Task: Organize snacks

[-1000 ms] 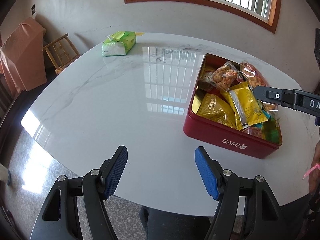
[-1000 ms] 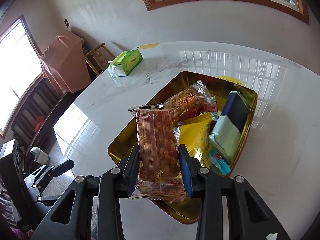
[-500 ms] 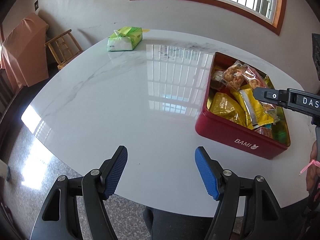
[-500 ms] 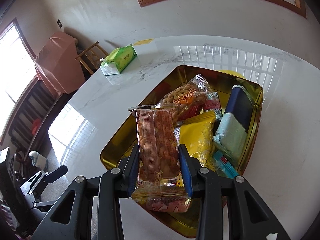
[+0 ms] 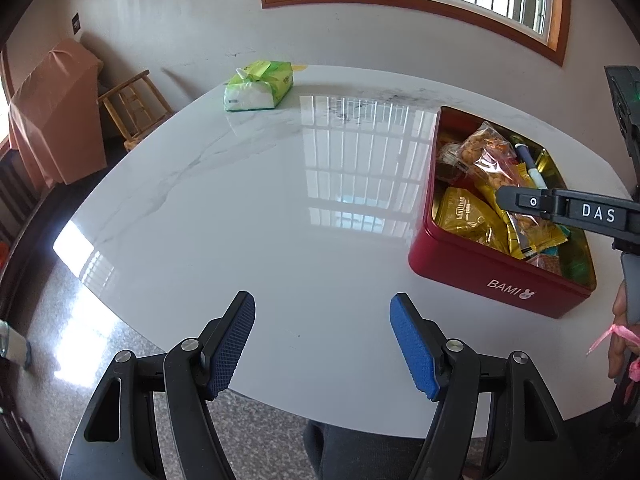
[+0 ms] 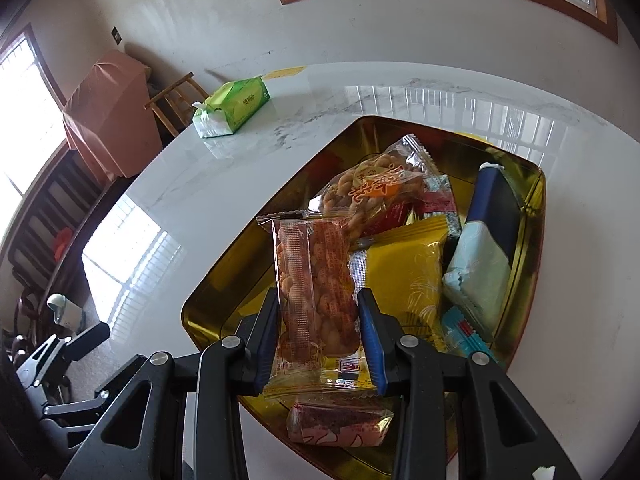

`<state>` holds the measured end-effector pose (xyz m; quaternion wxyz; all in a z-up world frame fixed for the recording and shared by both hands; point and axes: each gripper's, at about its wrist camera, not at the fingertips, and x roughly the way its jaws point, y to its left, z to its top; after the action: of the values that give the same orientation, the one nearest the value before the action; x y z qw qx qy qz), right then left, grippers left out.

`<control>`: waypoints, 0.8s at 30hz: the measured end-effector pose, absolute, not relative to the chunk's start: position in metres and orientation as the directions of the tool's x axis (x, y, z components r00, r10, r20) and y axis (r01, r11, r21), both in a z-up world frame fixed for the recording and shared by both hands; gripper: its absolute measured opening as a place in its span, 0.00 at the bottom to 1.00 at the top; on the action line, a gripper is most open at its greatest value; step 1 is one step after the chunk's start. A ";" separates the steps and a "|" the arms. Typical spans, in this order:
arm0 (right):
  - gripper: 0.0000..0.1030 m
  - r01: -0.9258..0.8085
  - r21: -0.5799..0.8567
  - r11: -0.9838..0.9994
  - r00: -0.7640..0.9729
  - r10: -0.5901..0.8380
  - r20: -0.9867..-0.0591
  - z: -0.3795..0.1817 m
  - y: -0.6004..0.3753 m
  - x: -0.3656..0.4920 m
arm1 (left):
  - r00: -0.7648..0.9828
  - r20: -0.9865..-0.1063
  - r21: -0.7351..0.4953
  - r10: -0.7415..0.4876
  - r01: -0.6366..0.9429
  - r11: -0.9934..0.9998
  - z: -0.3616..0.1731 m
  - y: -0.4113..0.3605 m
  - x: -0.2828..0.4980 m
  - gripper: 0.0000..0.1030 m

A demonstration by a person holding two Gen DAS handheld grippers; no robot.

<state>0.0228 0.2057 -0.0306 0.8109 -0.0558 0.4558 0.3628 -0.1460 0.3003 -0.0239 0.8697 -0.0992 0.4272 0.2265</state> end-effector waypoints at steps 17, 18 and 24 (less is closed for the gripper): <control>0.65 -0.676 0.297 0.674 0.434 0.690 -0.579 0.016 0.148 -0.007 | 0.583 -0.729 0.083 0.359 -0.446 0.891 0.002 0.272 -0.148 0.69; 0.68 -0.682 0.286 0.673 0.449 0.695 -0.562 0.021 0.142 -0.013 | 0.595 -0.714 0.090 0.368 -0.444 0.892 0.007 0.267 -0.149 0.69; 0.75 -0.686 0.216 0.694 0.537 0.684 -0.493 0.043 0.106 -0.042 | 0.673 -0.648 0.073 0.356 -0.411 0.909 0.039 0.243 -0.154 0.69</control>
<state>-0.0419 0.1065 0.0425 0.8766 -0.0017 0.2805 0.3909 -0.1541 0.2425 0.0386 0.9137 -0.0395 0.3456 0.2100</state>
